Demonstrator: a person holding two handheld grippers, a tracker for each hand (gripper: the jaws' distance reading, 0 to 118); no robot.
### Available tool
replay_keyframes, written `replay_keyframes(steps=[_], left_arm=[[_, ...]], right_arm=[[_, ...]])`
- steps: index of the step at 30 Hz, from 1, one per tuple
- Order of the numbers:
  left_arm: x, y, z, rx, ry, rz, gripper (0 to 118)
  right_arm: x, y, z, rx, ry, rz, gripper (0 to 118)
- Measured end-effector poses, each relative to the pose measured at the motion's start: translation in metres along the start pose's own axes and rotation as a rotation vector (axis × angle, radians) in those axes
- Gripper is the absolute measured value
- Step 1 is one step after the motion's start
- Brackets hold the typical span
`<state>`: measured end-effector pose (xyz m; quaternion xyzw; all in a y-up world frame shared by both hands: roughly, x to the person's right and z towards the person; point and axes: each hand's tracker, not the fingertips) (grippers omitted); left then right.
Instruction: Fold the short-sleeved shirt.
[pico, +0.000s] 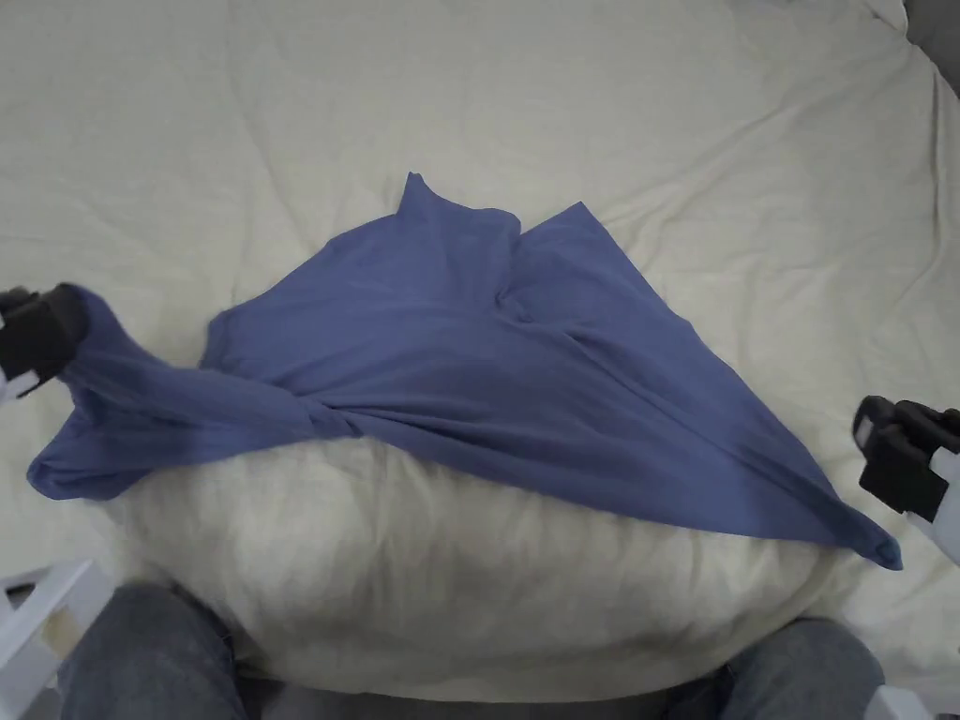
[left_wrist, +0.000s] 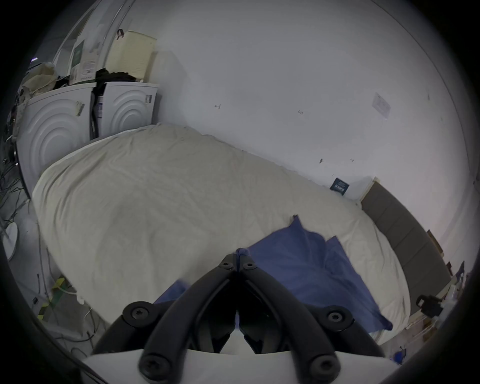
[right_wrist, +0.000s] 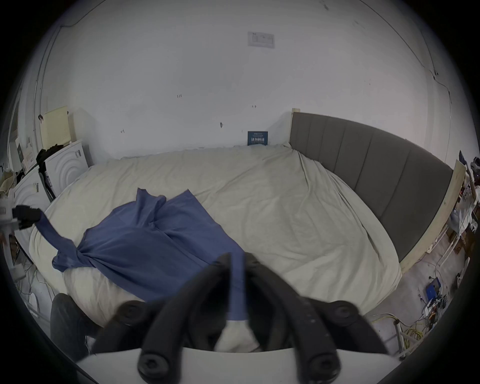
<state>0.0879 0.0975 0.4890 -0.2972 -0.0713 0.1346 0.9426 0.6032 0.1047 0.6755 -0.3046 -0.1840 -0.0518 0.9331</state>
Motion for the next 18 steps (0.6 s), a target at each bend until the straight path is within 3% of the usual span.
replay_keyframes(steps=[1, 3, 4, 5, 7, 11, 14, 16, 17, 18], left_arm=[[0.004, -0.007, 0.005, -0.007, 0.021, -0.004, 0], [-0.002, -0.02, 0.011, -0.024, 0.038, 0.007, 0], [-0.005, -0.024, 0.014, -0.028, 0.041, 0.015, 0], [-0.006, -0.03, 0.018, -0.032, 0.05, 0.025, 0], [-0.009, -0.039, 0.022, -0.043, 0.057, 0.028, 0], [-0.009, -0.056, 0.026, -0.093, 0.091, 0.009, 0], [-0.013, -0.061, 0.03, -0.107, 0.104, 0.033, 0], [-0.014, -0.062, 0.031, -0.109, 0.104, 0.043, 0], [-0.014, -0.062, 0.031, -0.113, 0.106, 0.042, 0], [-0.014, -0.062, 0.031, -0.118, 0.115, 0.036, 0]], right_arm=[[0.004, 0.0, -0.003, -0.029, 0.0, -0.005, 41], [0.012, 0.002, -0.013, -0.098, -0.028, -0.022, 95], [0.016, 0.002, -0.018, -0.113, -0.064, -0.026, 106], [0.019, 0.002, -0.023, -0.122, -0.117, -0.023, 110], [0.027, 0.003, -0.038, -0.188, -0.133, 0.017, 118], [0.045, -0.009, -0.079, -0.424, -0.074, 0.006, 118], [0.054, -0.029, -0.104, -0.555, -0.105, -0.03, 118], [0.055, -0.04, -0.114, -0.598, -0.12, -0.021, 98], [0.056, -0.044, -0.118, -0.601, -0.104, -0.023, 82], [0.057, -0.047, -0.121, -0.604, -0.097, -0.032, 57]])
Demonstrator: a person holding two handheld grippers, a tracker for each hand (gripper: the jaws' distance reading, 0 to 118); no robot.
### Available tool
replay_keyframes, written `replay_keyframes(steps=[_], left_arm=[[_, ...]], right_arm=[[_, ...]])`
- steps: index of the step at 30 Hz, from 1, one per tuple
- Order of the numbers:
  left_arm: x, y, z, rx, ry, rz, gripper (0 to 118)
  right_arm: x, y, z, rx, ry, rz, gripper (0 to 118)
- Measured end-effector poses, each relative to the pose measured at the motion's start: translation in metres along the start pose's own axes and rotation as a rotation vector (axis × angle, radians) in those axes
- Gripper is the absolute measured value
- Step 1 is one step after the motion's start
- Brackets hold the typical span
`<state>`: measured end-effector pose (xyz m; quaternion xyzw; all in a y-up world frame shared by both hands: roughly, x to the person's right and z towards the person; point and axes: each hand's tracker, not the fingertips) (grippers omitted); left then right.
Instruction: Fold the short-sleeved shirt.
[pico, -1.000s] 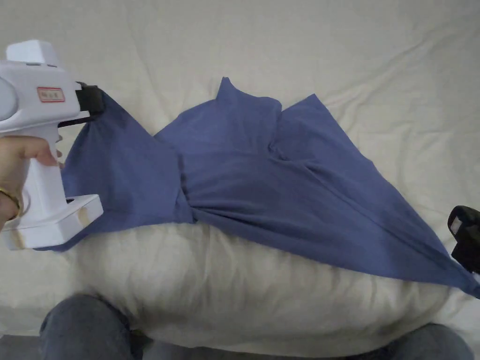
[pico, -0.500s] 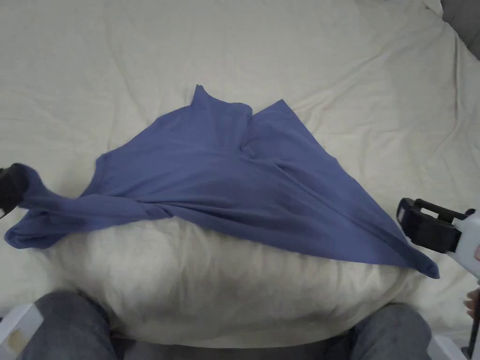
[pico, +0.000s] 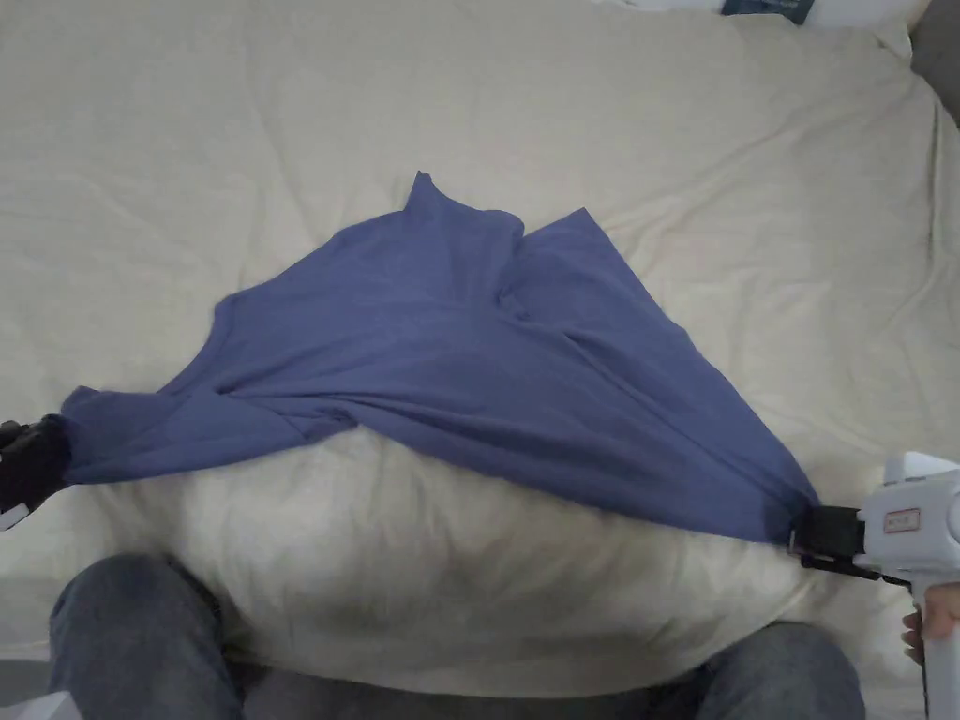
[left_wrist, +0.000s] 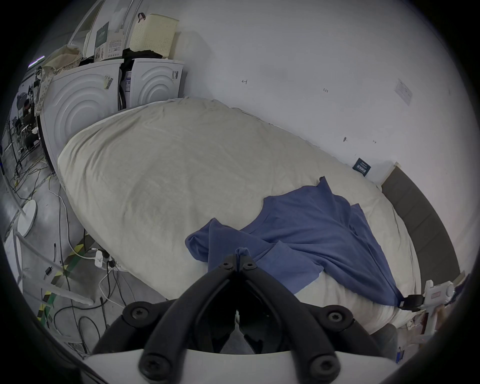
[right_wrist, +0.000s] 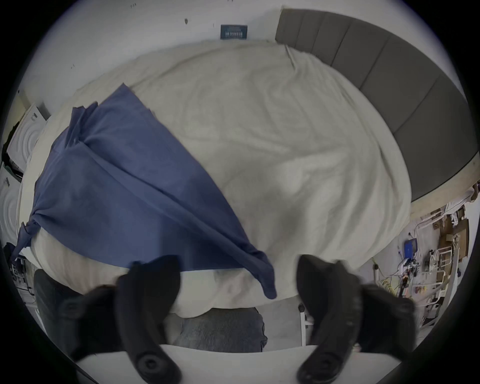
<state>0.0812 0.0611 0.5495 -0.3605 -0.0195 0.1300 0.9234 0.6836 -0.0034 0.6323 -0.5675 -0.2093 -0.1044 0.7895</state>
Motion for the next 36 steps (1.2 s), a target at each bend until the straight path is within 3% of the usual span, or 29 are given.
replay_keyframes(steps=[2, 3, 5, 9, 12, 15, 19, 22, 25, 29, 30, 36], left_arm=[[0.001, 0.0, 0.0, 0.001, 0.01, -0.008, 0], [0.001, 0.001, 0.0, 0.002, 0.011, -0.006, 0], [0.002, 0.004, 0.002, 0.011, 0.01, 0.011, 0], [0.004, 0.024, 0.007, 0.076, -0.008, 0.078, 0], [0.009, 0.056, 0.016, 0.165, -0.036, 0.127, 0], [0.022, 0.101, 0.031, 0.269, -0.07, 0.099, 0], [0.044, 0.162, 0.06, 0.437, -0.083, 0.027, 0], [0.053, 0.209, 0.093, 0.559, -0.103, 0.033, 0], [0.052, 0.252, 0.12, 0.644, -0.114, 0.04, 0], [0.053, 0.292, 0.151, 0.729, -0.072, 0.027, 0], [0.054, 0.299, 0.157, 0.748, -0.063, 0.032, 0], [0.051, 0.34, 0.179, 0.794, -0.033, 0.08, 0]], right_arm=[[0.001, -0.002, -0.006, -0.006, 0.02, -0.025, 19], [0.002, -0.002, -0.005, 0.004, 0.03, -0.048, 9], [0.006, -0.001, 0.002, 0.024, 0.093, -0.106, 8], [0.016, 0.011, 0.037, 0.063, 0.162, -0.11, 7], [0.031, 0.029, 0.086, 0.165, 0.273, -0.146, 7], [0.047, 0.056, 0.147, 0.284, 0.388, -0.161, 7], [0.054, 0.096, 0.237, 0.463, 0.44, -0.127, 7], [0.06, 0.124, 0.304, 0.598, 0.415, -0.105, 7], [0.065, 0.145, 0.357, 0.706, 0.323, -0.088, 7], [0.078, 0.163, 0.411, 0.779, 0.269, -0.123, 7], [0.095, 0.174, 0.408, 0.797, 0.263, -0.137, 7], [0.111, 0.183, 0.442, 0.843, 0.246, -0.21, 7]])
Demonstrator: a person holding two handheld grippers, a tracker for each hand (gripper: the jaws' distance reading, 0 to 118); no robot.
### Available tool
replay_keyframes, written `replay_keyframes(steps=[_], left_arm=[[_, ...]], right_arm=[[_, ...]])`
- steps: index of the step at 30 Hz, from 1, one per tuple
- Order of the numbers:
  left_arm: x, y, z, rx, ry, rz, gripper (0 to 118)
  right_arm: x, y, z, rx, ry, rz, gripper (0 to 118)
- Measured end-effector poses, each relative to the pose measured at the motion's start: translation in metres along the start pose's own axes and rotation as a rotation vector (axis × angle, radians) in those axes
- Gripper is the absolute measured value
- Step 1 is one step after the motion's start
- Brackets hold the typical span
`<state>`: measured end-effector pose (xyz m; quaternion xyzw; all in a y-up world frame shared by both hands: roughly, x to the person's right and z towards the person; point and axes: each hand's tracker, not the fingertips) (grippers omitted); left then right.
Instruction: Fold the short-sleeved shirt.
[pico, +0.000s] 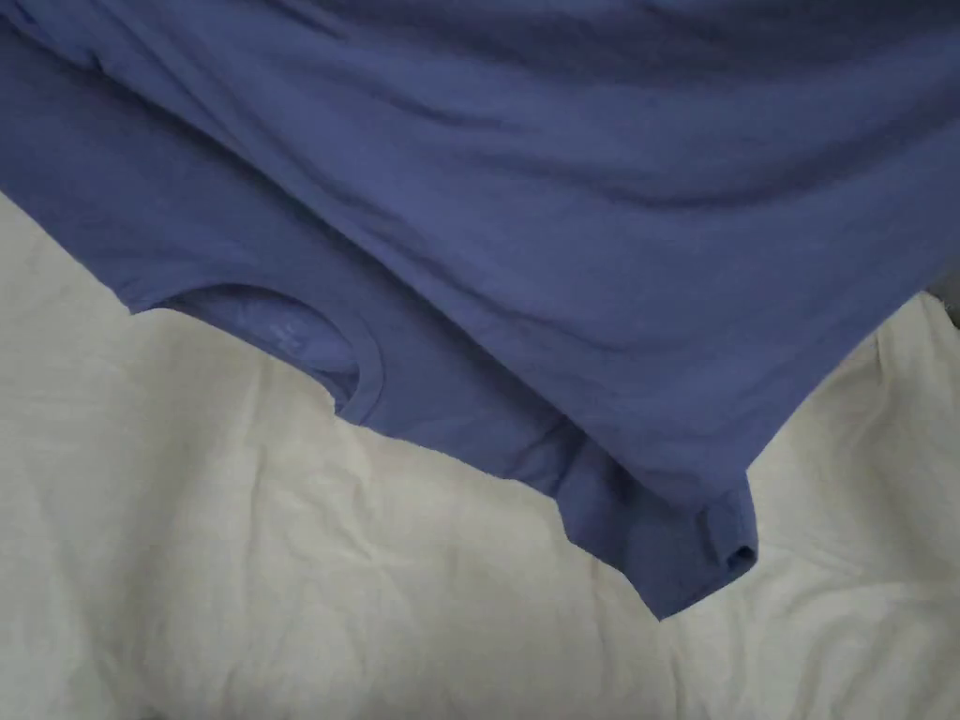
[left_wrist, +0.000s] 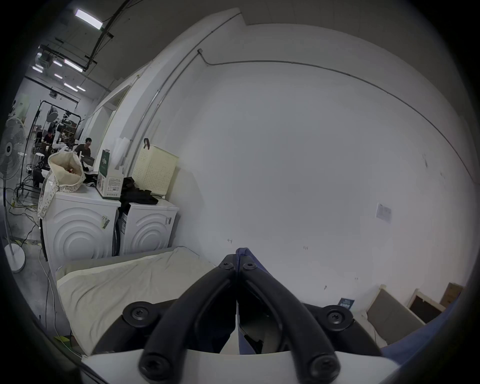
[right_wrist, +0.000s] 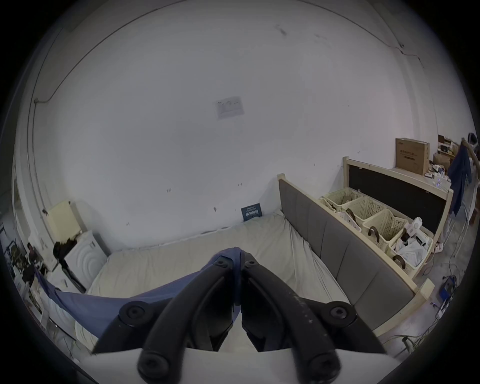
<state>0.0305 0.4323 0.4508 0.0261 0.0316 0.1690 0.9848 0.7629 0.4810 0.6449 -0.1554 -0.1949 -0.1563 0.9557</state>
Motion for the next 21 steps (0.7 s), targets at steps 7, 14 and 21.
replay_keyframes(steps=[7, 14, 21], left_arm=[[0.02, 0.018, -0.033, -0.008, 0.043, 0.006, 0], [0.066, 0.009, -0.105, -0.063, 0.089, -0.069, 0], [0.114, -0.01, -0.19, -0.106, 0.115, -0.093, 0]], right_arm=[[-0.014, 0.015, -0.018, 0.017, -0.018, -0.069, 7], [-0.046, 0.034, -0.076, 0.038, -0.097, -0.081, 7], [-0.074, 0.061, -0.146, 0.085, -0.171, -0.095, 7]])
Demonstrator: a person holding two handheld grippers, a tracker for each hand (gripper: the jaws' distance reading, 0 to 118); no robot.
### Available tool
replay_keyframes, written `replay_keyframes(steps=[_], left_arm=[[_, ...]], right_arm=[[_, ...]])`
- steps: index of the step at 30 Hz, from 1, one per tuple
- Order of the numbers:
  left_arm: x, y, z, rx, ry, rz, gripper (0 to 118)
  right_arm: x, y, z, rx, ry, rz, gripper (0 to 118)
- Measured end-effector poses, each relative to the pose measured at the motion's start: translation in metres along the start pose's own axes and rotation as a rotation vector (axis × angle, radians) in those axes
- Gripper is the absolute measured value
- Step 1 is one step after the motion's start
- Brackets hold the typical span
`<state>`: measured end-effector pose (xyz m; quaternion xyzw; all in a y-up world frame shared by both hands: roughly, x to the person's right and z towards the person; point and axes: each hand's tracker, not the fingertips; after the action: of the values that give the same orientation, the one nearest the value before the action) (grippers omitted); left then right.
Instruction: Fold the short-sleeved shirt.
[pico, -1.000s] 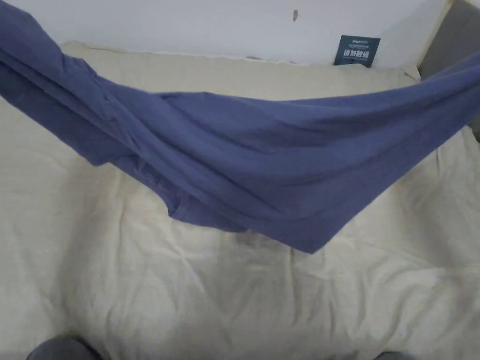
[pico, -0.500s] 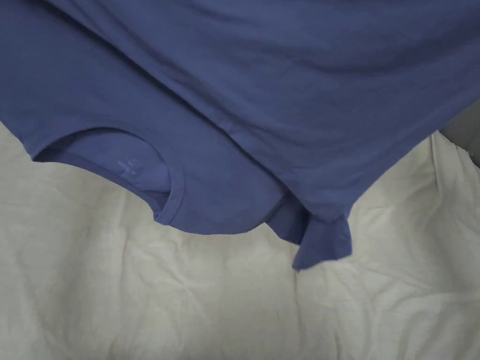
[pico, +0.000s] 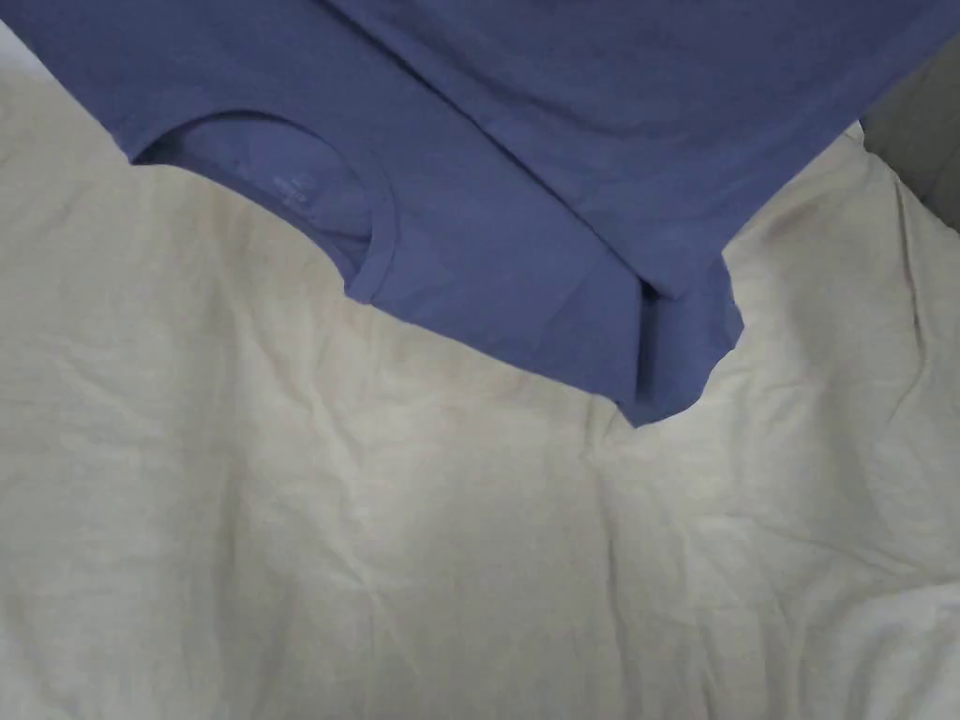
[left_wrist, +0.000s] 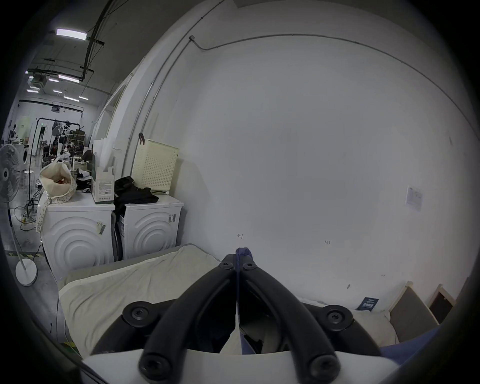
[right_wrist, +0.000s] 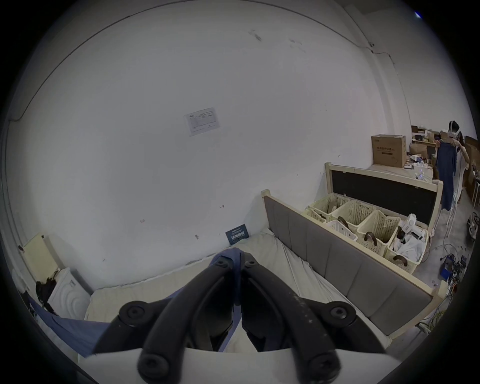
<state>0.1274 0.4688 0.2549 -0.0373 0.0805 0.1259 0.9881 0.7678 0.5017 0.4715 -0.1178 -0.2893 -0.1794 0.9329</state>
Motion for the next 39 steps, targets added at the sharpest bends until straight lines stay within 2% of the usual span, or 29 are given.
replay_keyframes(steps=[7, 12, 17, 23, 27, 33, 39], left_arm=[[0.028, -0.023, -0.072, -0.001, 0.05, 0.016, 0], [0.022, -0.068, -0.094, -0.068, 0.066, 0.028, 0], [0.0, -0.124, -0.093, -0.17, 0.064, 0.004, 0], [-0.055, -0.194, -0.058, -0.294, 0.05, -0.012, 0], [-0.097, -0.247, -0.005, -0.387, 0.037, -0.003, 0], [-0.153, -0.332, 0.081, -0.535, 0.045, -0.001, 0], [-0.201, -0.397, 0.135, -0.66, 0.109, -0.001, 0]], right_arm=[[-0.019, -0.001, -0.056, 0.069, -0.003, -0.048, 7], [-0.016, -0.025, -0.091, 0.015, -0.014, -0.017, 7], [0.007, -0.074, -0.111, -0.095, -0.037, 0.019, 7], [0.052, -0.161, -0.1, -0.24, -0.036, 0.092, 7], [0.092, -0.235, -0.075, -0.356, -0.063, 0.133, 7], [0.16, -0.348, -0.023, -0.545, -0.028, 0.058, 7], [0.211, -0.431, 0.03, -0.655, -0.09, 0.016, 7]])
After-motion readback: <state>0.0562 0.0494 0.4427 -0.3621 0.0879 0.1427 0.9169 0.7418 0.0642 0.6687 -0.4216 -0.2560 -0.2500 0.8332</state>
